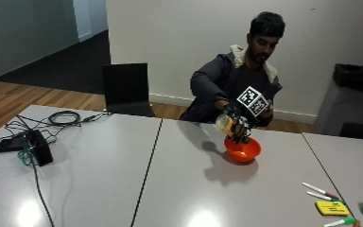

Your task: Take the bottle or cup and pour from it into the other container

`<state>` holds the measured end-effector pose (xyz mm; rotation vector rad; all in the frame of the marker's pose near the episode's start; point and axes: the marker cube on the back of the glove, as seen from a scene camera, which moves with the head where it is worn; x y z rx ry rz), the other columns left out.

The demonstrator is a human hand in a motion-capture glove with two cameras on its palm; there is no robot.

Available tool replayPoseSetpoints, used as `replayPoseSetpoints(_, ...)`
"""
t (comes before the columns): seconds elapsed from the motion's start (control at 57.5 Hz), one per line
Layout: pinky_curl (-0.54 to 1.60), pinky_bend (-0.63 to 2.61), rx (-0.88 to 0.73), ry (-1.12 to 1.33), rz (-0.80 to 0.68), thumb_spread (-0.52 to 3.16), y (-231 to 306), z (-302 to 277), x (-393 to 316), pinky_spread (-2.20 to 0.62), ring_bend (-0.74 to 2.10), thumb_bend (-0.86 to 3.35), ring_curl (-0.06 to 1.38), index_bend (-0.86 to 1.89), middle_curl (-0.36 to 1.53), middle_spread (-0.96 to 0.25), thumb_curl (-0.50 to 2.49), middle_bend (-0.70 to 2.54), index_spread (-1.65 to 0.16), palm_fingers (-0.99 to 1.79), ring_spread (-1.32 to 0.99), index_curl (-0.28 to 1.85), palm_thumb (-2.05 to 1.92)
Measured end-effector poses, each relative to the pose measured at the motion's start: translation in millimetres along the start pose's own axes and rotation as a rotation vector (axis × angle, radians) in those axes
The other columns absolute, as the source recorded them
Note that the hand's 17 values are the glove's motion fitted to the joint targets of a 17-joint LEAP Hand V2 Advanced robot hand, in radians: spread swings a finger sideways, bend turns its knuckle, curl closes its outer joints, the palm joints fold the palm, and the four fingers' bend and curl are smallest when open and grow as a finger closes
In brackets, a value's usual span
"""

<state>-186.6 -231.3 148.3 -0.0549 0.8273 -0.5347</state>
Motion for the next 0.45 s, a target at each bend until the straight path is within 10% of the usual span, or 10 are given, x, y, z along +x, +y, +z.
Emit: replayPoseSetpoints(0.452, 0.33, 0.3, -0.001, 0.005, 0.009, 0.58, -0.9, 2.7, -1.8, -0.03, 0.5, -0.03, 0.37, 0.13, 0.4, -0.35, 0.46, 0.3, -0.34, 1.15, -0.22, 0.31, 0.99)
